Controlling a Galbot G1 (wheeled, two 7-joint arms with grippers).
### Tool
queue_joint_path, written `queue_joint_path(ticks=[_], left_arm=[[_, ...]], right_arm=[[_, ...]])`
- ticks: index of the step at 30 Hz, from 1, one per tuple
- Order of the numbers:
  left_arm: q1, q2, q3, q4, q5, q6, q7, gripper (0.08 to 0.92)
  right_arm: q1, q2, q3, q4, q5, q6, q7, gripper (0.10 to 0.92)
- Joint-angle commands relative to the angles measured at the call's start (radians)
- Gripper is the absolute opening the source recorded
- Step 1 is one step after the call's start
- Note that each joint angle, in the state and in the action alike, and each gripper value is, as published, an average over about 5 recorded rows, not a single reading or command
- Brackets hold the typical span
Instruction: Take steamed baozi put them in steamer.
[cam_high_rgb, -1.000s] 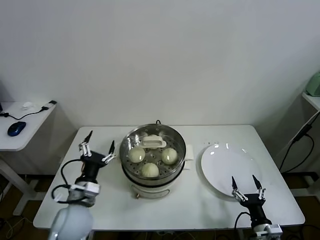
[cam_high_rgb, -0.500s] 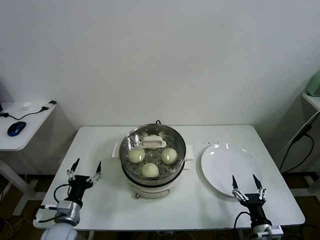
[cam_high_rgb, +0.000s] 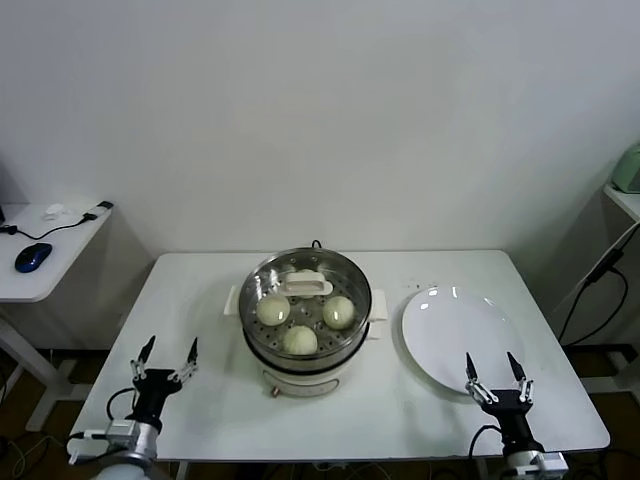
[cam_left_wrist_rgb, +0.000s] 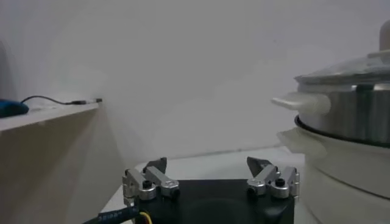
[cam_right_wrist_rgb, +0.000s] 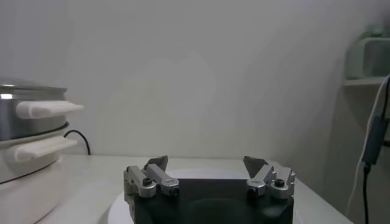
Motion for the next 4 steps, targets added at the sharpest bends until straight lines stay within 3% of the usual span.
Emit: queue_joint_path(ticks=[1, 4], left_arm=[[0.006, -0.001, -0.006, 0.029, -0.037, -0.025, 0.002, 0.823], [0.007, -0.001, -0.004, 0.028, -0.036, -0.025, 0.004, 0.823]], right_arm=[[-0.002, 0.001, -0.002, 0.002, 0.006, 0.003, 0.000, 0.823], [-0.003, 0.001, -0.002, 0.004, 0.006, 0.003, 0.000, 0.823]])
